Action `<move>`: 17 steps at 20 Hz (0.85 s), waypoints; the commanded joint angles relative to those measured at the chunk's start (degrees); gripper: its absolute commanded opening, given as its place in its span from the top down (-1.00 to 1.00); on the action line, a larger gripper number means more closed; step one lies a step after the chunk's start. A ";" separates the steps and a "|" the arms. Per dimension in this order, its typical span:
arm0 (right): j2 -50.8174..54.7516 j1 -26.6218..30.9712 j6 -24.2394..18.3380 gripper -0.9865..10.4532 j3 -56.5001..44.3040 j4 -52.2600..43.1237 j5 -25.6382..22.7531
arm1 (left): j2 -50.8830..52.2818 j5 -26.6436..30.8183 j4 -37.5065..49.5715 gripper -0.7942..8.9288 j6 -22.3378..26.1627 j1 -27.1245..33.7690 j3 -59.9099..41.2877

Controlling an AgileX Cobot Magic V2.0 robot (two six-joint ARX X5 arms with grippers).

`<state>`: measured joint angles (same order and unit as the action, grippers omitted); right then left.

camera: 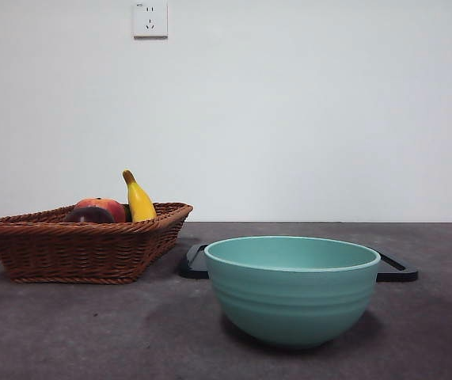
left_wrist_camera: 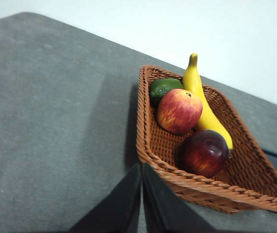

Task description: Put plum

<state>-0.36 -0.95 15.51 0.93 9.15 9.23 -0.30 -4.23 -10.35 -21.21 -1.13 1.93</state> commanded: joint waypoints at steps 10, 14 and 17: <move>0.09 0.00 7.93 0.81 6.14 0.17 1.40 | -1.22 -1.81 -6.73 0.82 -4.85 0.09 8.15; -1.42 0.00 7.82 0.81 11.52 1.36 1.40 | -3.34 -2.03 -9.29 0.82 -4.68 0.09 12.74; -3.87 0.00 6.93 0.81 16.31 4.35 1.70 | -5.68 -3.08 -11.34 0.82 -2.64 0.09 17.09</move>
<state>-3.62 -0.95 22.74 15.81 13.28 10.68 -5.48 -6.83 -21.98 -25.26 -1.13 17.19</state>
